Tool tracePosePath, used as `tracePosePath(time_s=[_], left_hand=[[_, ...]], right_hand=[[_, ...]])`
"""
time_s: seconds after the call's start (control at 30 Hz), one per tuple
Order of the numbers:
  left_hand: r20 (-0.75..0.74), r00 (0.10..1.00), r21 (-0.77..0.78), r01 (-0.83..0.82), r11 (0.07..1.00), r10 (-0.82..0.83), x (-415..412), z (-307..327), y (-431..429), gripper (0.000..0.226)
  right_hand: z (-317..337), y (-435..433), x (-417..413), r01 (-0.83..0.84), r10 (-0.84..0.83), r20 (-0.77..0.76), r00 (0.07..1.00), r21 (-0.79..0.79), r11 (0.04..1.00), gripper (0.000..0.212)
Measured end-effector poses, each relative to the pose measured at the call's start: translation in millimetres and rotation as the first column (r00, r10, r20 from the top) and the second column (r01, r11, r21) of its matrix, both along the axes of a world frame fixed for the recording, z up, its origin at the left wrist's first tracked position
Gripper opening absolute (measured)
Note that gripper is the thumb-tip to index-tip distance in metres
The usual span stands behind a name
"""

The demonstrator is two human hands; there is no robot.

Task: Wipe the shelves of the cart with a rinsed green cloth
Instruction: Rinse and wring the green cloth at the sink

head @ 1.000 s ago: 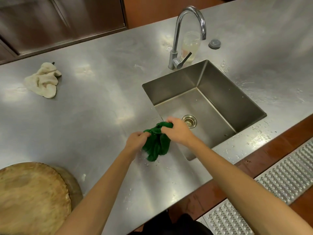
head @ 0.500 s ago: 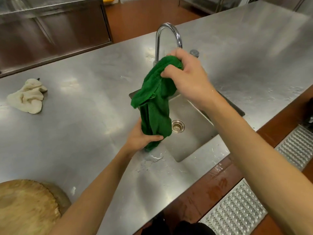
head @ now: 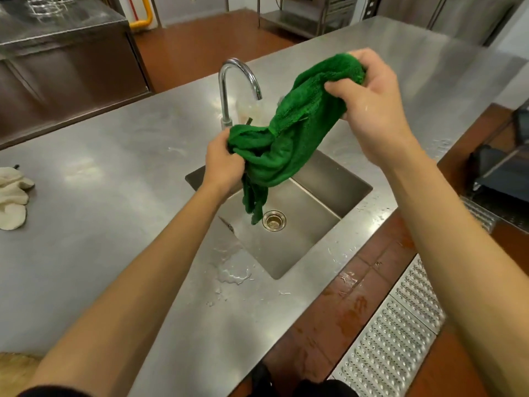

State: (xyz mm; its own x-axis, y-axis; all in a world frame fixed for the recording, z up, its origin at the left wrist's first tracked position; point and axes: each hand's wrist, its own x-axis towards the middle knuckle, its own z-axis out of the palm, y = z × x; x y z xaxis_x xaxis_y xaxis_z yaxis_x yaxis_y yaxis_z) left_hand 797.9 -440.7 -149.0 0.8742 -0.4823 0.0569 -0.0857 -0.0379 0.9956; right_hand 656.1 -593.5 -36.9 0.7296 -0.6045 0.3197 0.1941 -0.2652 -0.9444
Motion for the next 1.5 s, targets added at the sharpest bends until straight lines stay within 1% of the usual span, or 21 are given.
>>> tracePosePath(time_s=[0.13,0.23,0.3,0.37,0.43,0.47,0.53,0.63,0.77,0.87,0.93,1.0,1.1,1.17,1.2,1.23,1.3,1.33,1.37,1.4,1.5], left_hand=[[0.094,0.996,0.029,0.000,1.000,-0.003,3.0,22.9,-18.1,0.040],[0.160,0.987,0.048,0.018,0.999,-0.026,3.3,30.1,-26.5,0.043],[0.183,0.983,0.031,0.022,0.999,-0.027,0.2,33.5,-31.4,0.043],[0.193,0.981,0.015,0.027,1.000,-0.030,-2.9,36.0,-35.7,0.041],[0.202,0.979,0.011,0.032,0.999,-0.033,-3.1,36.7,-40.0,0.040],[0.204,0.978,0.012,0.030,0.999,-0.032,-2.6,37.1,-42.0,0.041],[0.204,0.979,0.013,0.028,1.000,-0.030,-1.8,39.6,-45.3,0.043],[0.201,0.979,0.009,0.025,1.000,-0.026,0.1,43.1,-49.0,0.046],[0.200,0.979,0.005,0.033,0.999,-0.033,-3.2,47.9,-53.2,0.048],[0.199,0.979,-0.026,0.048,0.999,-0.042,-10.3,54.0,-56.6,0.047],[0.214,0.975,-0.037,0.066,0.997,-0.057,-17.0,58.9,-58.9,0.048],[0.247,0.966,-0.032,0.092,0.995,-0.081,-22.7,62.5,-61.6,0.053],[0.274,0.954,0.000,0.124,0.992,-0.119,-23.0,64.4,-64.6,0.059],[0.322,0.934,0.049,0.144,0.988,-0.153,-19.6,62.9,-65.3,0.062],[0.349,0.922,0.079,0.149,0.986,-0.167,-18.5,61.9,-65.8,0.063],[0.363,0.916,0.104,0.144,0.984,-0.172,-16.2,59.7,-67.2,0.064],[0.345,0.926,0.126,0.118,0.985,-0.155,-10.3,55.7,-70.6,0.062],[0.328,0.935,0.133,0.095,0.986,-0.135,-5.4,53.6,-72.9,0.060],[0.314,0.943,0.142,0.072,0.987,-0.114,0.2,51.3,-75.8,0.059],[0.303,0.948,0.151,0.056,0.987,-0.100,5.1,49.0,-78.5,0.058],[0.258,0.965,0.143,0.012,0.990,-0.049,16.2,45.9,-89.8,0.056]], right_hand=[[-14.7,-16.2,-10.2,0.091,-0.091,-0.003,0.996,0.056,0.994,0.017],[-19.4,-21.4,-19.1,0.062,-0.061,-0.008,0.998,0.101,0.993,0.023],[-24.2,-21.4,-23.4,-0.015,0.019,-0.052,0.998,0.079,0.997,0.039],[-30.6,-21.5,-24.0,-0.083,0.087,-0.123,0.989,0.036,0.996,0.062],[-37.1,-21.3,-21.4,-0.125,0.121,-0.182,0.976,-0.009,0.992,0.082],[-39.6,-20.1,-19.6,-0.143,0.134,-0.205,0.970,-0.030,0.989,0.089],[-44.6,-18.3,-16.1,-0.168,0.150,-0.238,0.960,-0.057,0.984,0.096],[-54.1,-17.4,-12.1,-0.197,0.169,-0.289,0.942,-0.073,0.978,0.099],[-69.2,-20.0,-5.4,-0.201,0.158,-0.328,0.931,-0.100,0.974,0.110],[-80.3,-16.0,4.1,-0.193,0.126,-0.394,0.910,-0.137,0.971,0.120],[-89.8,-12.0,11.7,-0.175,0.116,-0.405,0.907,-0.112,0.978,0.115],[-96.8,-5.7,16.8,-0.108,0.067,-0.416,0.907,-0.076,0.991,0.112],[-114.4,-5.4,30.3,-0.016,-0.016,-0.458,0.889,-0.066,0.998,0.118],[-127.0,-9.6,39.0,-0.014,-0.026,-0.520,0.854,-0.073,0.997,0.119],[-126.9,-10.5,40.1,-0.032,-0.012,-0.554,0.833,-0.071,0.997,0.116],[-123.1,-10.5,38.2,-0.064,0.025,-0.571,0.821,-0.048,0.997,0.105],[-119.3,-18.9,31.6,-0.159,0.166,-0.560,0.812,0.061,0.985,0.059],[-121.0,-27.8,28.1,-0.218,0.264,-0.533,0.804,0.148,0.965,0.045],[-123.8,-37.5,25.5,-0.249,0.335,-0.502,0.798,0.232,0.940,0.041],[-127.9,-46.8,22.5,-0.252,0.380,-0.469,0.797,0.314,0.915,0.042],[-152.3,-77.9,21.9,-0.199,0.439,-0.367,0.820,0.536,0.821,0.058]])
